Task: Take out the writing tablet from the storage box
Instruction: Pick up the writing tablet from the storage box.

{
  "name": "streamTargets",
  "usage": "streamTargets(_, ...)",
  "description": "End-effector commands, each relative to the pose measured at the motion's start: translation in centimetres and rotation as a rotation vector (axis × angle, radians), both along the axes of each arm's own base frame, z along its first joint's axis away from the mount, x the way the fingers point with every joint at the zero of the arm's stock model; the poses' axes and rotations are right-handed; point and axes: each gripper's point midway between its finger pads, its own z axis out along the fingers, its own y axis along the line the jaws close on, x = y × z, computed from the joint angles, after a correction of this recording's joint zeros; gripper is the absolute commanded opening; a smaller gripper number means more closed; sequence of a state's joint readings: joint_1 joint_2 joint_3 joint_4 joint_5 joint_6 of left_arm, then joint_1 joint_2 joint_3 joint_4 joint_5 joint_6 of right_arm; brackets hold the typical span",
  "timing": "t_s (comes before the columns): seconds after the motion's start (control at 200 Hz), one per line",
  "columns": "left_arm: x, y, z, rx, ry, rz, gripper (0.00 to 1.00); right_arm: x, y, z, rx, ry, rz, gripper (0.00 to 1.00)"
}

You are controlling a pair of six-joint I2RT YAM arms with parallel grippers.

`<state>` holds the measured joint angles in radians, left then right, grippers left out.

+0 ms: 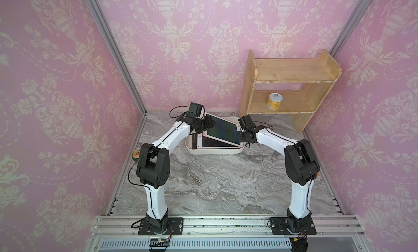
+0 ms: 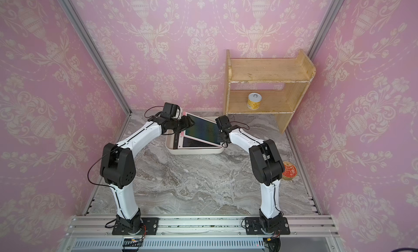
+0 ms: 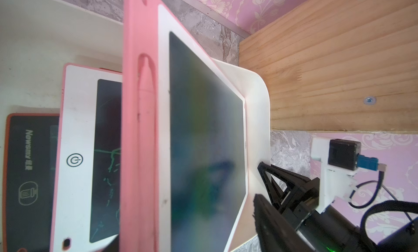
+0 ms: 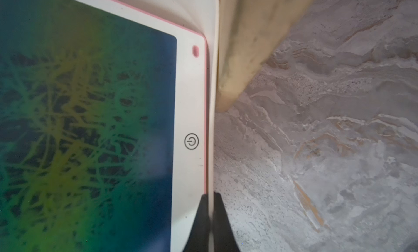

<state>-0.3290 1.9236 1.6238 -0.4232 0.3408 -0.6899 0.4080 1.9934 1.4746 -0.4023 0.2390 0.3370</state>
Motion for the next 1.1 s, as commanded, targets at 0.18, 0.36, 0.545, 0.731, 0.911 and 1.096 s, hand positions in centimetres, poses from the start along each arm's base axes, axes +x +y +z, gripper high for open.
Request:
streamTargets(0.18,-0.53,1.77,2.49,0.032,-0.048,0.005,0.65,-0.57,-0.42,0.94,-0.005,-0.006,-0.002,0.00)
streamTargets(0.36,-0.76,1.95,2.41,0.042,-0.044,-0.001,0.58,-0.56,-0.61,0.81,-0.006,-0.004,-0.006,0.00)
streamTargets(0.545,-0.77,1.95,2.30,0.042,-0.041,-0.002,0.50,-0.62,-0.69,0.73,-0.003,-0.003,-0.010,0.00)
streamTargets(0.731,-0.78,1.78,2.22,0.032,-0.038,-0.004,0.40,-0.61,-0.89,0.78,-0.004,-0.004,-0.014,0.00)
streamTargets(0.911,-0.92,1.78,2.33,0.034,-0.039,-0.009,0.34,-0.63,-1.07,0.80,-0.005,-0.005,-0.017,0.00)
streamTargets(1.096,-0.94,1.79,2.39,0.032,-0.040,-0.010,0.23,-0.71,-1.12,0.83,-0.006,-0.004,-0.017,0.00)
